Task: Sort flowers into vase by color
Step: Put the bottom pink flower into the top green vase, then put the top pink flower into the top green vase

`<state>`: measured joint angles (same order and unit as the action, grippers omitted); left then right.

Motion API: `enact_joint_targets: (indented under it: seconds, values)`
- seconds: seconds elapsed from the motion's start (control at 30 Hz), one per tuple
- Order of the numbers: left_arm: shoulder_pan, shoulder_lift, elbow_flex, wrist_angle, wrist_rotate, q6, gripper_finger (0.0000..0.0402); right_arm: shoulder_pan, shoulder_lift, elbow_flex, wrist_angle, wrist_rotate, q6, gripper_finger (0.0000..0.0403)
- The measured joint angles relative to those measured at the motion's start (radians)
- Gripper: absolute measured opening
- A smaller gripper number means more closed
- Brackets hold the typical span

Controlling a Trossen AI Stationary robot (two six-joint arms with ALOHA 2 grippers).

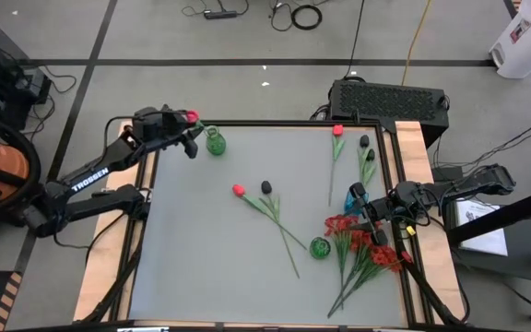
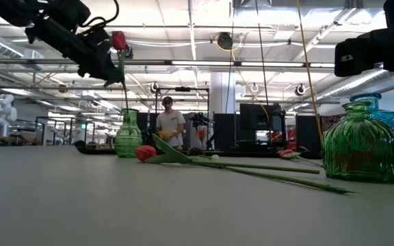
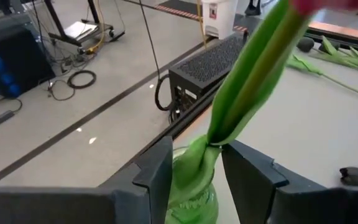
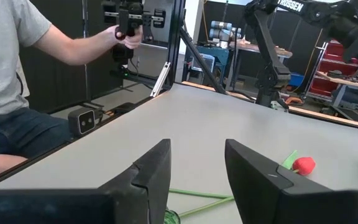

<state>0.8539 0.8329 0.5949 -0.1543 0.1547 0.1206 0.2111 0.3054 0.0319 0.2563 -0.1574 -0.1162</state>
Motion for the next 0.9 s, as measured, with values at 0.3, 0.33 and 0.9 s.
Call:
enact_joint_targets:
  seconds: [0.3,0.33,0.9]
  values:
    - [0.000,-0.130,0.000,-0.232,0.003,0.016,0.0144,0.000,0.000,0.000,0.000,0.000,0.000,0.0144]
    - [0.000,-0.146,0.000,-0.260,0.005,0.005,0.0144,0.000,0.000,0.000,0.000,0.000,0.000,0.0144]
    - [-0.156,-0.211,0.000,-0.365,0.315,-0.085,0.0144,0.000,0.000,0.000,0.000,0.000,0.000,0.0144]
